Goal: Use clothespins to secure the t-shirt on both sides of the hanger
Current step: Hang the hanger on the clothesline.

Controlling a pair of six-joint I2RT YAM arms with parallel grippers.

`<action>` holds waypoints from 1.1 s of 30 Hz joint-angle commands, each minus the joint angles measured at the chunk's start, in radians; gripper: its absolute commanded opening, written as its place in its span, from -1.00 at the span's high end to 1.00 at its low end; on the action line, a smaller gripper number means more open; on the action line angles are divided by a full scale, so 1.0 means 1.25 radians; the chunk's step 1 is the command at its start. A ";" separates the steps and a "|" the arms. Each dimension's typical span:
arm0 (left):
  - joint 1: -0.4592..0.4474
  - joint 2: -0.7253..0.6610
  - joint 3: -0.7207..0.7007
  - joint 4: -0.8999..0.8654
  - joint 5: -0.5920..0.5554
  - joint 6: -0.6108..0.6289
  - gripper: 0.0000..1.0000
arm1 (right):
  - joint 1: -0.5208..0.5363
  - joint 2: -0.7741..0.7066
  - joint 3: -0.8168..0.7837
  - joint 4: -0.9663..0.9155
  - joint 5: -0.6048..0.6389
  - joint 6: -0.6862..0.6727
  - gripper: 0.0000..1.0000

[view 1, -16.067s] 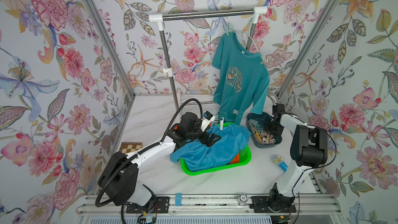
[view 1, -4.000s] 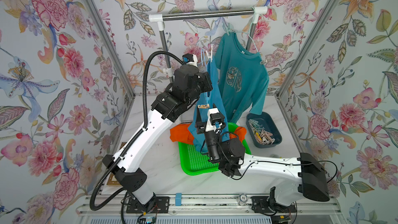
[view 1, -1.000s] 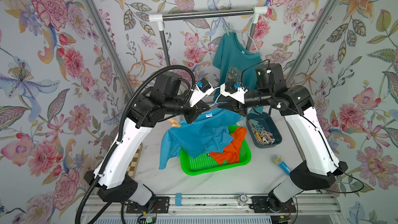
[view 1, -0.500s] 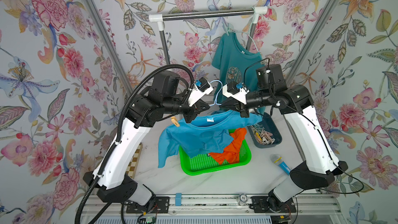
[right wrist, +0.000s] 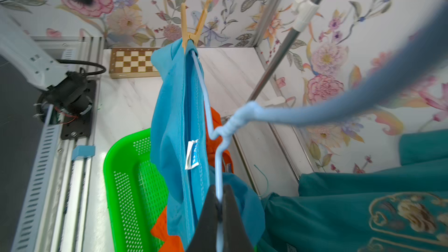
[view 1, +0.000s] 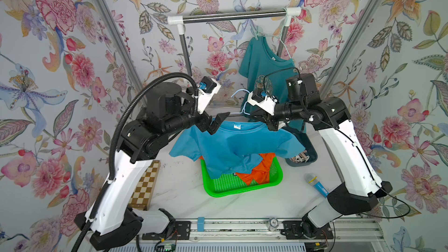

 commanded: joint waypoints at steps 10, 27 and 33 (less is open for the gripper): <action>0.010 -0.263 -0.258 0.346 -0.350 -0.084 -0.99 | 0.165 0.118 0.190 0.221 0.668 0.255 1.00; 0.010 -0.281 -0.521 0.468 -0.284 -0.186 -0.96 | 0.240 0.337 0.358 0.607 0.958 0.073 1.00; 0.013 -0.184 -0.458 0.518 -0.247 -0.210 -0.53 | 0.272 0.192 0.227 0.537 0.879 0.133 1.00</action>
